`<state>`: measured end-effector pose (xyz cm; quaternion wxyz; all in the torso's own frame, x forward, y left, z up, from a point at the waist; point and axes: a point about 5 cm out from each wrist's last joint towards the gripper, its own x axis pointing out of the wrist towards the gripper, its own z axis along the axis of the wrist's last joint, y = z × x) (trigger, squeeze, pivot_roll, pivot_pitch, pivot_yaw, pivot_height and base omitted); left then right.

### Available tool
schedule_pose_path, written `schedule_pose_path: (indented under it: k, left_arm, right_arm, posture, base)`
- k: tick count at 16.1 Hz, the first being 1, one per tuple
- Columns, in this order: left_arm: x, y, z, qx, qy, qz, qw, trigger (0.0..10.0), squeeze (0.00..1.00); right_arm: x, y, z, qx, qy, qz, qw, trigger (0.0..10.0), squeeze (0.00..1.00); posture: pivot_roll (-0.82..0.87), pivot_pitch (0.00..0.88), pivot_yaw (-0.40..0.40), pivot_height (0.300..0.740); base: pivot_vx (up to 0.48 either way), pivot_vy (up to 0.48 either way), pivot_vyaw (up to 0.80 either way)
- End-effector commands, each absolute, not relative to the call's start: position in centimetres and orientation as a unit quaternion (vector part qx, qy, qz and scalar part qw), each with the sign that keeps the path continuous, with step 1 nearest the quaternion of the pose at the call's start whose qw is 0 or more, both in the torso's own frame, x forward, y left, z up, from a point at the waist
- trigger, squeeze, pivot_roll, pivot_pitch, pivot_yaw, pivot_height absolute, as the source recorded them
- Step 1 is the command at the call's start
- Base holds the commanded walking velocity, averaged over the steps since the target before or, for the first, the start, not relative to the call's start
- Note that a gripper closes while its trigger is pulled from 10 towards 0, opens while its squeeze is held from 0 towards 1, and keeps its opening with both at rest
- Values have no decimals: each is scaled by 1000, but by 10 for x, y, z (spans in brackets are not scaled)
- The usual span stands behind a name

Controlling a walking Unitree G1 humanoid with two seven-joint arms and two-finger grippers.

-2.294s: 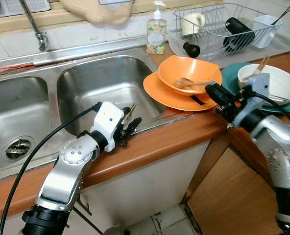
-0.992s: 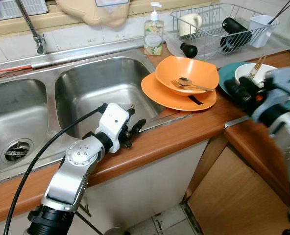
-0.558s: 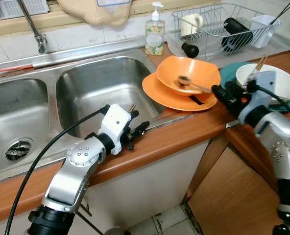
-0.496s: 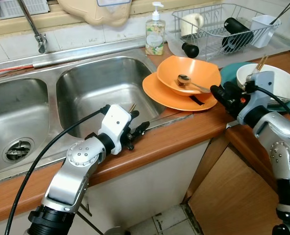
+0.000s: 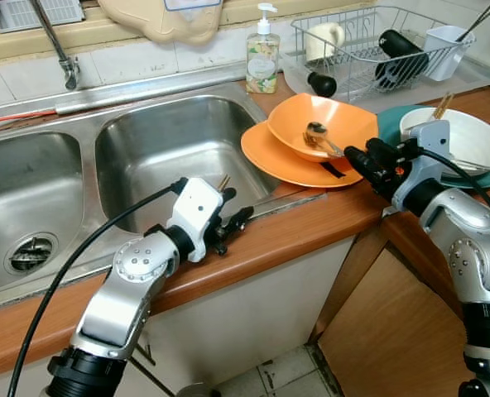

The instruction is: Kitchen organization

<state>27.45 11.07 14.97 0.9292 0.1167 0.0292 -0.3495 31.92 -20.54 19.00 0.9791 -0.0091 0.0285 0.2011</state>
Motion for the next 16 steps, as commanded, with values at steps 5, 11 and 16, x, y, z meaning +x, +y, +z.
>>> schedule_pose_path:
  k: [5,11,16]
  left_arm:
    - [276,113,153,133,23,-344,929,10000,0]
    - [276,114,153,136,24,-341,930,10000,0]
    - [278,114,154,138,23,-341,929,10000,0]
  right_arm:
    - [330,-212,192,-11,26,160,987,7843,0]
    - [325,-224,212,-15,-8,160,987,10000,0]
    - [317,-206,215,-21,-20,206,978,10000,0]
  posture:
    - [-23,0,62,740]
    - [-28,0,67,740]
    - [-27,0,71,740]
  base:
    - [0,0,0]
    - [0,0,0]
    - [0,0,0]
